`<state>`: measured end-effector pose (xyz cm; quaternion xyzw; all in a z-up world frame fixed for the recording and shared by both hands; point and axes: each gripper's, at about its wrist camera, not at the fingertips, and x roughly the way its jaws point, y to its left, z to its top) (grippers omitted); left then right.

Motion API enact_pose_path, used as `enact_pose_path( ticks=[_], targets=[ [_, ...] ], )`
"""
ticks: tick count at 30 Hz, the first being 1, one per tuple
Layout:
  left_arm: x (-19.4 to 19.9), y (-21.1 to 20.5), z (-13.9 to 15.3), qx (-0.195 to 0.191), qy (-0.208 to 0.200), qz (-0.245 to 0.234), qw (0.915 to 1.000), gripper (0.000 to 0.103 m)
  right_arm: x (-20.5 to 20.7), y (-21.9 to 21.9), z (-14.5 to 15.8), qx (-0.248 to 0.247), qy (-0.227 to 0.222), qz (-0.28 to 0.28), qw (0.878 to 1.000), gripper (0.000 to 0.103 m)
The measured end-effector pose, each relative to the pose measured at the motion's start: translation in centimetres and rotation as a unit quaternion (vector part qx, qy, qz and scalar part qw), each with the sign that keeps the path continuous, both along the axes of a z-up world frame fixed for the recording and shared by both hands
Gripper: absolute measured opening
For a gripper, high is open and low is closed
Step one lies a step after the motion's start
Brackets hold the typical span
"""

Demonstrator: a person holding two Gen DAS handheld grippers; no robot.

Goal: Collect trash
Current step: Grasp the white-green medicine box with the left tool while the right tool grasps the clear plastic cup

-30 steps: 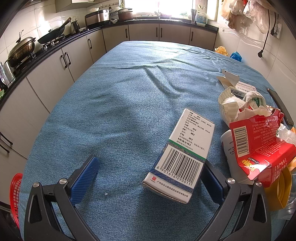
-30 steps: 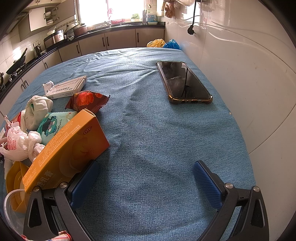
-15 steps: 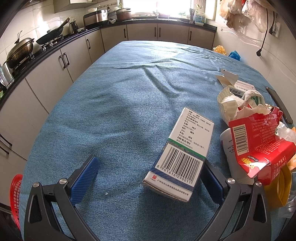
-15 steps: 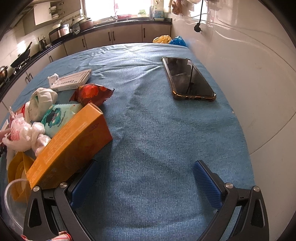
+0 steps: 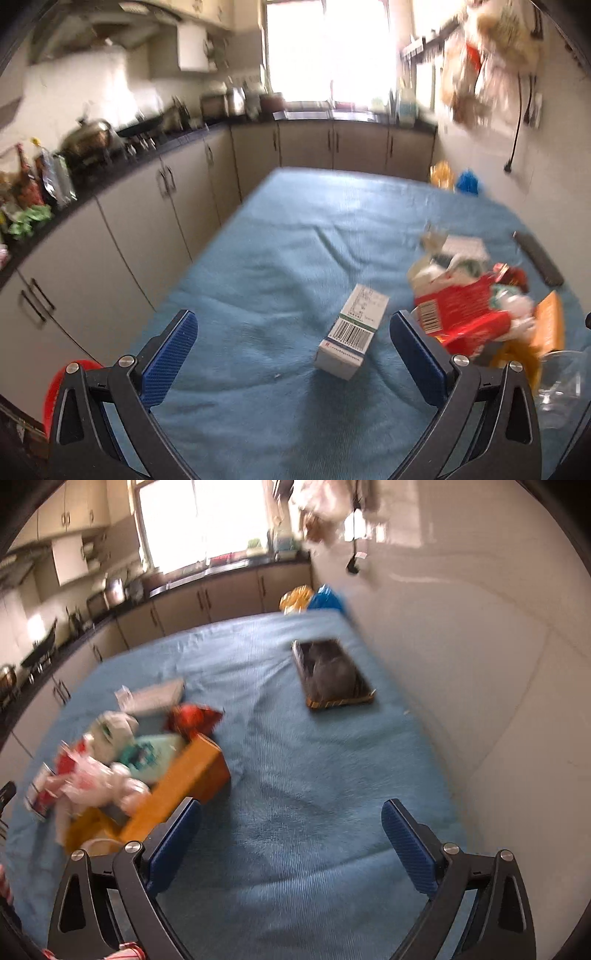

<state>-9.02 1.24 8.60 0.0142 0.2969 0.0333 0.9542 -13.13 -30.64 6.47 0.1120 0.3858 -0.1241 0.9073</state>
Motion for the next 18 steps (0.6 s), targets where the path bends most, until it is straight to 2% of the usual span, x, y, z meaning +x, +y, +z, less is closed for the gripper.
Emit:
enact_pose_path(
  ticks=[4, 6, 9, 12, 13, 18],
  targets=[
    [-5.0, 0.1, 2.2, 0.027, -0.049, 0.024, 0.9981, 0.103, -2.9, 1.0, 2.7, 0.016, -0.062, -0.007, 0.998, 0.100],
    [-7.3, 0.3, 2.6, 0.039, -0.063, 0.036, 0.9966, 0.103, -5.4, 2.2, 3.8, 0.029, -0.113, -0.011, 0.993, 0.100],
    [-10.5, 1.2, 3.2, 0.054, -0.066, 0.055, 0.9948, 0.103, -8.4, 3.2, 4.2, 0.095, -0.160, -0.011, 0.982, 0.100],
    [-13.3, 1.7, 3.1, 0.055, -0.064, 0.057, 0.9948, 0.103, -9.9, 3.6, 3.5, 0.170, -0.162, -0.012, 0.972, 0.100],
    [-13.9, 1.8, 2.9, 0.054, -0.060, 0.053, 0.9953, 0.103, -10.4, 3.8, 3.3, 0.178, -0.156, -0.017, 0.971, 0.100],
    [-16.5, 2.2, 1.9, 0.057, -0.054, 0.041, 0.9960, 0.103, -12.4, 5.0, 3.4, 0.134, -0.140, -0.034, 0.980, 0.100]
  ],
)
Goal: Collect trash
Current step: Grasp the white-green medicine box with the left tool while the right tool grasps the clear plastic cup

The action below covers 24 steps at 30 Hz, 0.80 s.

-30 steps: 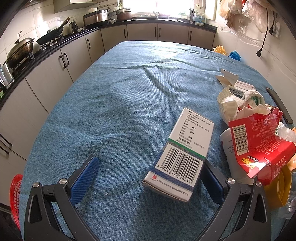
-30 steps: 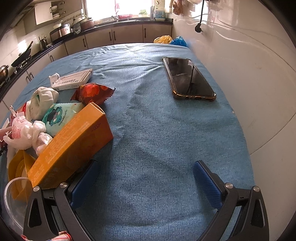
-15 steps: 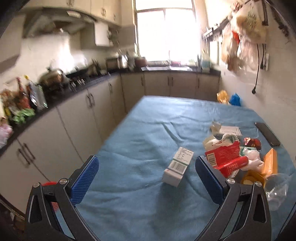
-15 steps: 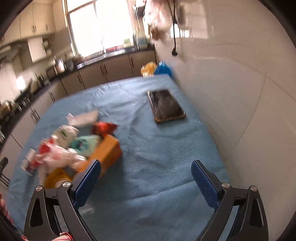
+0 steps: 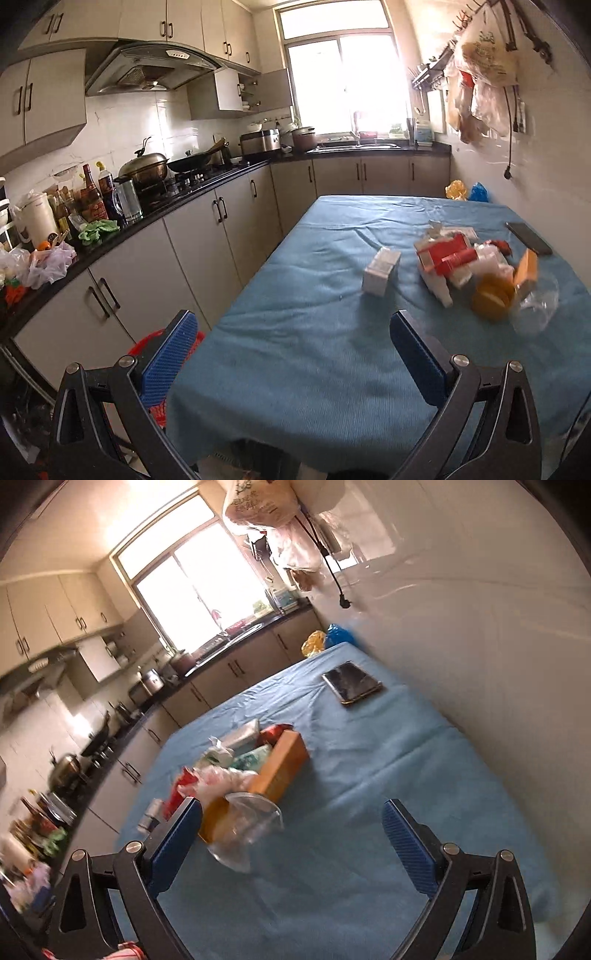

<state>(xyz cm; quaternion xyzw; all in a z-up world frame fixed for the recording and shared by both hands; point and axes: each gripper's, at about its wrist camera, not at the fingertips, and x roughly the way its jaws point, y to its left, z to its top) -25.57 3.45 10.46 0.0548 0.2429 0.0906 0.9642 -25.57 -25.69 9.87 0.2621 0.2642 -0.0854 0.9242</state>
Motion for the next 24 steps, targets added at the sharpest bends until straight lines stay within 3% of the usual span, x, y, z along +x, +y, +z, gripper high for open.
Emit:
enact_pose_path(
  ticks=[9, 15, 24],
  targets=[
    [-1.4, 0.4, -0.8, -0.017, 0.014, -0.001, 0.9998, 0.103, -3.7, 2.8, 0.9, -0.097, -0.026, -0.015, 0.995, 0.100],
    [-0.6, 0.6, -1.9, -0.036, 0.047, -0.012, 0.9982, 0.103, -3.2, 5.0, 0.4, -0.140, -0.036, 0.022, 0.989, 0.100],
    [1.0, -1.1, -2.8, -0.008, 0.066, -0.025, 0.9974, 0.102, -0.2, 5.2, -2.0, -0.094, 0.027, 0.066, 0.993, 0.098]
  ],
)
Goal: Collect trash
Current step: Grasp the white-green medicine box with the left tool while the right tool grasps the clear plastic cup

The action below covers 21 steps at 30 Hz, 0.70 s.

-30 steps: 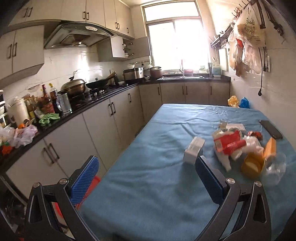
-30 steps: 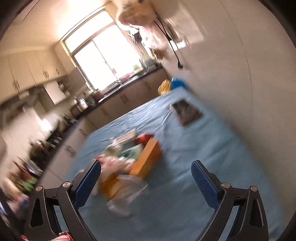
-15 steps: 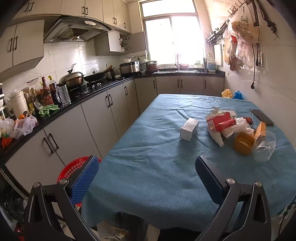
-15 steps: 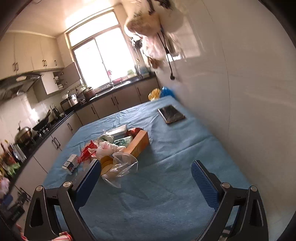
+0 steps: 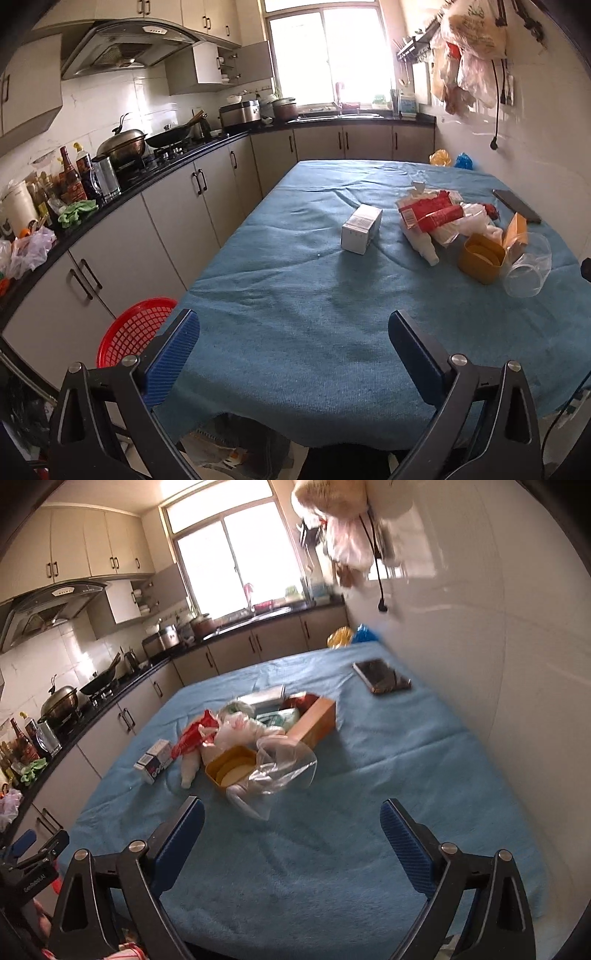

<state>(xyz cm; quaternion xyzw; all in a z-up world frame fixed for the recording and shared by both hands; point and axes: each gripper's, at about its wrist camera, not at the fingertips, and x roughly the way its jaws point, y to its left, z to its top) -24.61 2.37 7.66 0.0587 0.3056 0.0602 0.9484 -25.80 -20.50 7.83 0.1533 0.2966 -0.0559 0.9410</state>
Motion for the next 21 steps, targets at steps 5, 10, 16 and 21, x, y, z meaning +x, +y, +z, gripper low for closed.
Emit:
enact_pose_path(
  ticks=[5, 10, 16, 21],
  targets=[
    [1.5, -0.2, -0.6, 0.004, 0.020, 0.004, 0.9998, 0.102, 1.4, -0.3, -1.2, 0.018, 0.018, 0.007, 1.000, 0.095],
    [3.4, -0.1, -1.3, 0.001, 0.045, 0.011, 0.9989, 0.102, 2.7, -0.6, -1.9, 0.036, 0.031, 0.009, 0.999, 0.094],
    [6.4, 0.0, -1.4, -0.003, 0.068, 0.004, 0.9977, 0.102, 4.3, -1.2, -2.7, 0.052, 0.044, 0.015, 0.998, 0.094],
    [10.1, -0.1, -0.3, -0.029, 0.079, -0.033, 0.9960, 0.102, 5.8, -2.7, -3.6, 0.096, 0.060, 0.019, 0.993, 0.094]
  ],
)
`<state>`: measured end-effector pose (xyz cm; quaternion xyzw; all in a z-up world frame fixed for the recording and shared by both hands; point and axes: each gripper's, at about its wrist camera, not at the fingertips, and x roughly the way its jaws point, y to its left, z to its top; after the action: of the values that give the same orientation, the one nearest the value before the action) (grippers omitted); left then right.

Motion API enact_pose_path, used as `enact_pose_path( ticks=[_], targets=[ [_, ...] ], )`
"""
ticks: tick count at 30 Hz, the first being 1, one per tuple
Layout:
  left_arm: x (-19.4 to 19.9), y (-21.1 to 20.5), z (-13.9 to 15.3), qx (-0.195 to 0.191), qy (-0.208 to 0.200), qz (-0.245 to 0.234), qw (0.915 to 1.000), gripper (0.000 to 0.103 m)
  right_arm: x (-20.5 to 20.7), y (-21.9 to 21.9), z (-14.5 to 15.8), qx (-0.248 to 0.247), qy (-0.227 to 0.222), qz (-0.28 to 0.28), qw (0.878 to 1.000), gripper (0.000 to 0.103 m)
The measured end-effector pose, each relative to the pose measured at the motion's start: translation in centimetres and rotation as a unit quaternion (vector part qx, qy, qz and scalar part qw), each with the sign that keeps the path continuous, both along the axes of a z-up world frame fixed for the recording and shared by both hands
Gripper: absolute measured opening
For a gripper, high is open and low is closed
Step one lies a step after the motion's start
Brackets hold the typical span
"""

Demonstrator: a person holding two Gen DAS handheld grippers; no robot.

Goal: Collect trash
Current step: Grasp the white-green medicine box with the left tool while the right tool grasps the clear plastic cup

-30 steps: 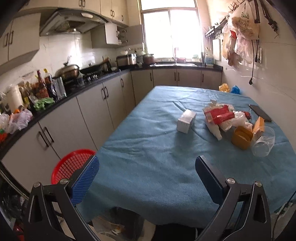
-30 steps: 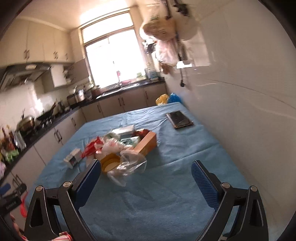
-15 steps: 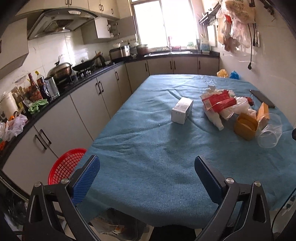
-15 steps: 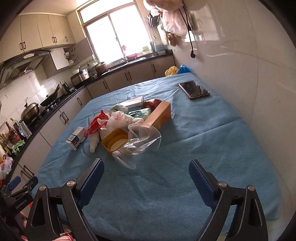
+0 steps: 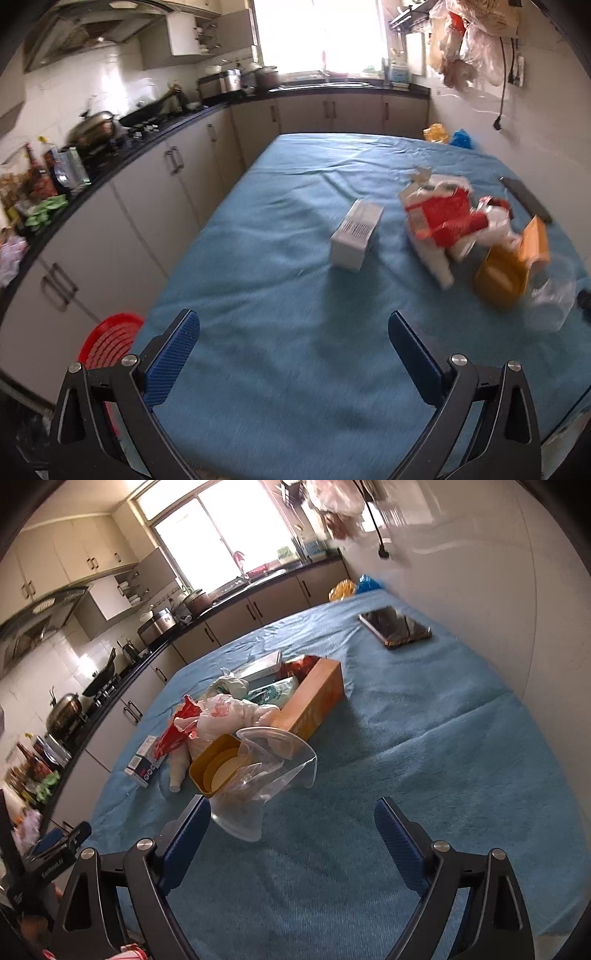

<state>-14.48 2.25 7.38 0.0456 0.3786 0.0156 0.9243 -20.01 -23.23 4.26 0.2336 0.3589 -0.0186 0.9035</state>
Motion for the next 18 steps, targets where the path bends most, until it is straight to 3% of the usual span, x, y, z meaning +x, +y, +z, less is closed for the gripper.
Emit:
enact_pose_path(
  ticks=[4, 9, 14, 17, 18],
  targets=[
    [3.9, -1.0, 0.0, -0.016, 0.020, -0.035, 0.9991, 0.102, 1.4, -1.0, -0.9, 0.042, 0.012, 0.008, 0.999, 0.094],
    [9.3, -3.1, -2.2, 0.004, 0.059, -0.069, 0.9958, 0.102, 2.9, -1.2, -1.9, 0.087, 0.026, 0.025, 0.996, 0.094],
    [12.5, -3.0, -4.3, -0.031, 0.103, -0.074, 0.9914, 0.101, 4.3, -1.0, -2.6, 0.112, 0.040, 0.034, 0.992, 0.092],
    [12.9, -2.9, -4.7, -0.054, 0.117, -0.077, 0.9886, 0.079, 5.0, -0.8, -2.9, 0.117, 0.047, 0.039, 0.991, 0.089],
    [13.0, -3.1, -5.0, -0.057, 0.127, -0.080, 0.9870, 0.060, 5.2, -0.6, -2.9, 0.117, 0.050, 0.040, 0.991, 0.087]
  ],
)
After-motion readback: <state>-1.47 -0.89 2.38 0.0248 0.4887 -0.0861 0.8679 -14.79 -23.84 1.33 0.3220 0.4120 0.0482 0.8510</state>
